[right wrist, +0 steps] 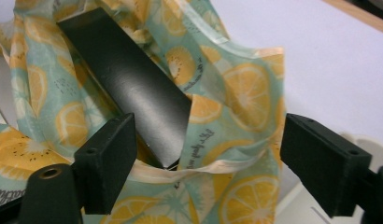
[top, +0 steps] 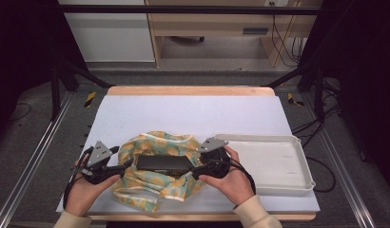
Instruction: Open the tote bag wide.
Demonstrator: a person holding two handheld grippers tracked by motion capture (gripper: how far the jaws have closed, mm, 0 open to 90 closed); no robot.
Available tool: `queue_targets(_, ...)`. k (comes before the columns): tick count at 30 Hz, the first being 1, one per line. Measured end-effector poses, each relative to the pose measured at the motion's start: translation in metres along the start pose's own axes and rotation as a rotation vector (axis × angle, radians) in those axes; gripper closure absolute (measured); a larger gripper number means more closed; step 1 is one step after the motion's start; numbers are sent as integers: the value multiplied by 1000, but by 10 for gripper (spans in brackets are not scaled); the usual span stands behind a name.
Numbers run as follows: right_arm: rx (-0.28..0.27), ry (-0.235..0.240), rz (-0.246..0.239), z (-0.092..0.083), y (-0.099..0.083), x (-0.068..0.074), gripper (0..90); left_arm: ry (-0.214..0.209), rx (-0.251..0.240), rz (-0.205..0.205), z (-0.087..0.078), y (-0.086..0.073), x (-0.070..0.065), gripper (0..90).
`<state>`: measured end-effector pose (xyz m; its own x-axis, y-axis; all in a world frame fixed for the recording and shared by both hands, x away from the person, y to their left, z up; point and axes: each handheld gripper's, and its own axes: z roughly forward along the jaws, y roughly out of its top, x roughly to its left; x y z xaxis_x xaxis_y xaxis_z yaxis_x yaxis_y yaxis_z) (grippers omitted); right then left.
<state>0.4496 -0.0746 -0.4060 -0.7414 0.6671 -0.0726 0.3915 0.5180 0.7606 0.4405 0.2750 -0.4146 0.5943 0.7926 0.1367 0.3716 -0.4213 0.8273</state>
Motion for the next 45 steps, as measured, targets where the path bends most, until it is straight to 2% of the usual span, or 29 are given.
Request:
queue_targets(3,28,-4,2,5,1,4,168,2,-4,-4,9,5,2,294)
queue_targets(5,47,-9,-3,8,-1,4,175,14,-11,-17,11,2,2,301)
queue_targets(9,87,-4,-2,11,-8,4,228,17,27,-16,15,-9,1,311)
queue_targets(13,83,12,-16,10,-15,5,345,14,40,-24,14,-17,1,325)
queue_targets(17,100,18,-52,11,-20,6,524,15,50,-20,14,-18,0,350)
queue_targets(21,103,16,-59,10,-21,6,705,32,57,5,14,-18,-2,430)
queue_targets(24,103,11,-71,9,-22,4,806,51,72,18,15,-20,-1,515)
queue_targets(26,110,8,-70,9,-24,2,844,64,71,12,16,-20,0,591)
queue_targets(29,131,9,-71,11,-26,2,866,68,95,24,20,-21,1,673)
queue_targets(32,145,18,-81,14,-28,4,877,73,145,53,26,-24,3,757)
queue_targets(34,161,22,-88,16,-29,5,883,70,170,58,31,-26,5,801)
queue_targets(40,191,18,-94,19,-31,4,889,87,238,98,40,-30,11,858)
queue_targets(42,200,11,-93,18,-32,3,888,83,236,104,40,-31,9,856)
queue_targets(44,198,17,-88,17,-32,2,875,85,199,101,34,-31,8,822)
queue_targets(45,186,20,-84,16,-31,1,843,94,173,95,30,-30,7,776)
